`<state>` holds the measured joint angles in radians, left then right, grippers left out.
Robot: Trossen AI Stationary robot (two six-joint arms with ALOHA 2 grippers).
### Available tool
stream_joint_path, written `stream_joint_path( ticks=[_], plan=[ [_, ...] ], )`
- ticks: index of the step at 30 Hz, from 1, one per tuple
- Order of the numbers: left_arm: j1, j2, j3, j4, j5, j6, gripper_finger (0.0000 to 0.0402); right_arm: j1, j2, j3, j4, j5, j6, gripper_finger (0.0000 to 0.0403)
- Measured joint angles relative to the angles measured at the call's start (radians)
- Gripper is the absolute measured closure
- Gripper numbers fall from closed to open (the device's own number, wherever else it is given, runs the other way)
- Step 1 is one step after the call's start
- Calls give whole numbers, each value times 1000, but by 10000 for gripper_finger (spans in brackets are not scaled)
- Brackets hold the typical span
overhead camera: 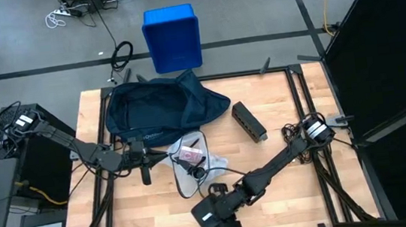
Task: Unpack backpack
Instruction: Put the black calculator into the white mesh envelope
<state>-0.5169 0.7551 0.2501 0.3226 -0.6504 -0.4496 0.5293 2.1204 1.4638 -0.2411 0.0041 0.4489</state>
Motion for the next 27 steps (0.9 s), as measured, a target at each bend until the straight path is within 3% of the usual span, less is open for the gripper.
stream_joint_path(
  ticks=[7, 15, 27],
  plan=[
    [0, 0, 0, 0, 0, 0, 401, 0, -34, 1, -239, 24, 57, 305],
    [0, 0, 0, 1, 0, 0, 401, -1, -133, -11, -507, 185, 90, 309],
    [0, 0, 0, 1, 0, 0, 401, 84, -321, -84, -557, 446, 131, 312]
  ],
)
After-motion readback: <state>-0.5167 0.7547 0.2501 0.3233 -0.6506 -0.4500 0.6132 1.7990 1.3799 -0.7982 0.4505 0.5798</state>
